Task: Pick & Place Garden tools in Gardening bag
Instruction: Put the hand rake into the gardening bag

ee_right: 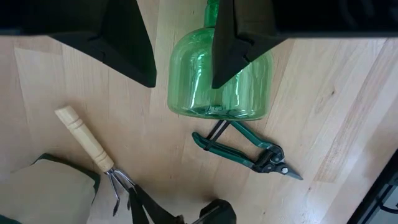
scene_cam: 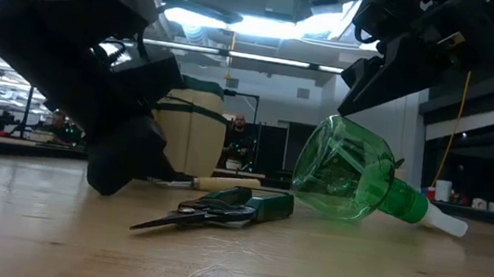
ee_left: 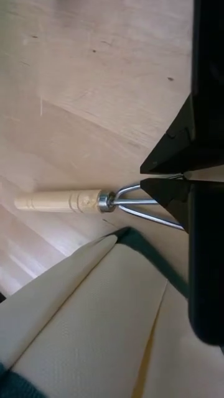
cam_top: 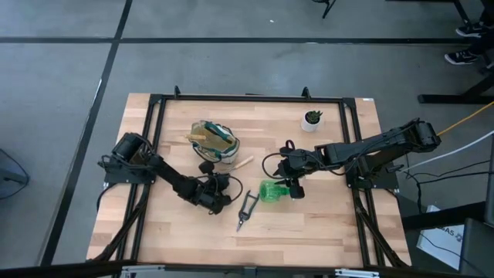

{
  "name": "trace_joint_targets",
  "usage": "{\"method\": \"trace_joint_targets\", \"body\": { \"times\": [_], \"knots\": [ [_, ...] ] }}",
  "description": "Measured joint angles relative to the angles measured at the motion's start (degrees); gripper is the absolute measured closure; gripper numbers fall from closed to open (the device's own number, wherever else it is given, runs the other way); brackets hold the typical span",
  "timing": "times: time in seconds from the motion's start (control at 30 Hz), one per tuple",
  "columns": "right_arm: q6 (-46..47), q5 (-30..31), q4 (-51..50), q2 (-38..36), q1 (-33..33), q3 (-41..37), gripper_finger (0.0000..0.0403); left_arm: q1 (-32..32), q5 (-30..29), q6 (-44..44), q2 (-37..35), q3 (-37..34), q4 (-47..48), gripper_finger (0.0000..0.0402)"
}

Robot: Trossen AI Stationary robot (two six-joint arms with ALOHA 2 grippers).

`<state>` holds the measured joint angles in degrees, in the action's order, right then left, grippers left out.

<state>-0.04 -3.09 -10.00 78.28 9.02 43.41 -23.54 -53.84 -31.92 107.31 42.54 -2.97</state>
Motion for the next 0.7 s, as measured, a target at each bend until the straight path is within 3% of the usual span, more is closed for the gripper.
{"method": "trace_joint_targets", "body": {
  "times": [0.3,0.7],
  "knots": [
    [0.0,0.0,0.0,0.0,0.0,0.0,0.0245,-2.8,-1.8,7.0,-3.1,-0.1,0.5,0.0395],
    [0.0,0.0,0.0,0.0,0.0,0.0,0.0245,-7.0,-1.9,16.5,-16.4,-0.1,0.3,0.0395]
  ]
}}
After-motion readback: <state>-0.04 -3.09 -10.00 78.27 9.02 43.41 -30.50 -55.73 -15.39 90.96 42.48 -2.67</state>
